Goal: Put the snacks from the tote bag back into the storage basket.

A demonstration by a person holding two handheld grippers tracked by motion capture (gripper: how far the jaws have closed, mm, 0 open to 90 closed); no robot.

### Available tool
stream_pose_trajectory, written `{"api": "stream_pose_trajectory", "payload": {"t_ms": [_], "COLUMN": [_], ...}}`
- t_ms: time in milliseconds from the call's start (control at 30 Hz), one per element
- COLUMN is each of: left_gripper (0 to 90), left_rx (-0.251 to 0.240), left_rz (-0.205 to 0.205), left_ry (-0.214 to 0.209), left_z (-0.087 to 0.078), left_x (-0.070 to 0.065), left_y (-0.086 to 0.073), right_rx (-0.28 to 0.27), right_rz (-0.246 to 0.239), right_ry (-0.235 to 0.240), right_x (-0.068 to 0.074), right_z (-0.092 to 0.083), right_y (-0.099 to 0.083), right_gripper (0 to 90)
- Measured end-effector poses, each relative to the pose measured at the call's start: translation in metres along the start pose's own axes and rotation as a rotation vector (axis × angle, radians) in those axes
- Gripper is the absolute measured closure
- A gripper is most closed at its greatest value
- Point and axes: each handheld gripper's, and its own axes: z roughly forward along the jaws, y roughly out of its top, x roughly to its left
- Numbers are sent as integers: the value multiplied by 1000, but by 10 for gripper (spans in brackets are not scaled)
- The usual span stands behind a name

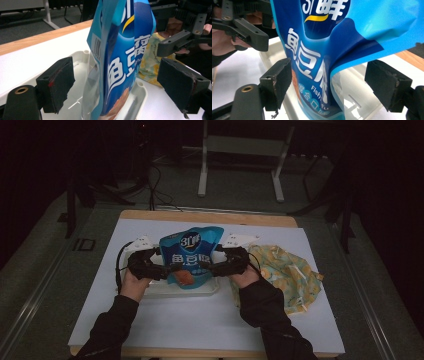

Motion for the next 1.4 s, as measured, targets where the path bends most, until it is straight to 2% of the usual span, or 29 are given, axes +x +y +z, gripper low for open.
{"api": "stream_pose_trajectory", "payload": {"t_ms": [67, 133, 167, 267, 500, 633, 667, 800, 933, 1133, 1200, 1233, 1300, 1400], "left_gripper": [151, 154, 154, 154, 154, 154, 154, 154, 154, 154, 154, 154, 154, 154], "left_rx": [-2, -2, -3, -10, -31, -24, -24, -43, -42, -46, -45, -54, -51, -64], "left_rz": [-1, -7, -7, -12, -24, -19, -21, -45, -40, -60, -59, -58, -36, -13], "left_ry": [6, -10, 5, 13, 12, 31, 25, 24, 23, 32, 58, 51, 70, 71], "left_z": [-1, -3, -4, -7, -19, -24, -26, -32, -35, -42, -44, -45, -47, -49], "left_x": [0, 0, 0, 0, -1, -3, -4, -6, -13, -22, -25, -28, -35, -47], "left_y": [-1, -2, -3, -5, -13, -17, -19, -25, -32, -45, -50, -54, -58, -62], "right_rx": [-8, -10, -11, -7, -2, 2, 1, -1, -3, -1, 0, 2, 5, 6], "right_rz": [2, 1, 4, -1, 7, -11, -15, -13, -19, -14, -14, -16, -19, -17], "right_ry": [-4, -7, -6, -2, -16, -19, -20, -24, -29, -39, -39, -38, -40, -40], "right_x": [0, -1, -1, -1, 0, 3, 4, 5, 6, 6, 7, 8, 9, 10], "right_z": [-2, -3, -3, -5, -9, -12, -13, -17, -23, -30, -33, -34, -37, -42], "right_y": [-1, -2, -2, -4, -7, -8, -8, -11, -14, -20, -23, -24, -28, -32], "right_gripper": [192, 184, 183, 173, 180, 180, 180, 180, 180, 181, 180, 181, 180, 181]}}
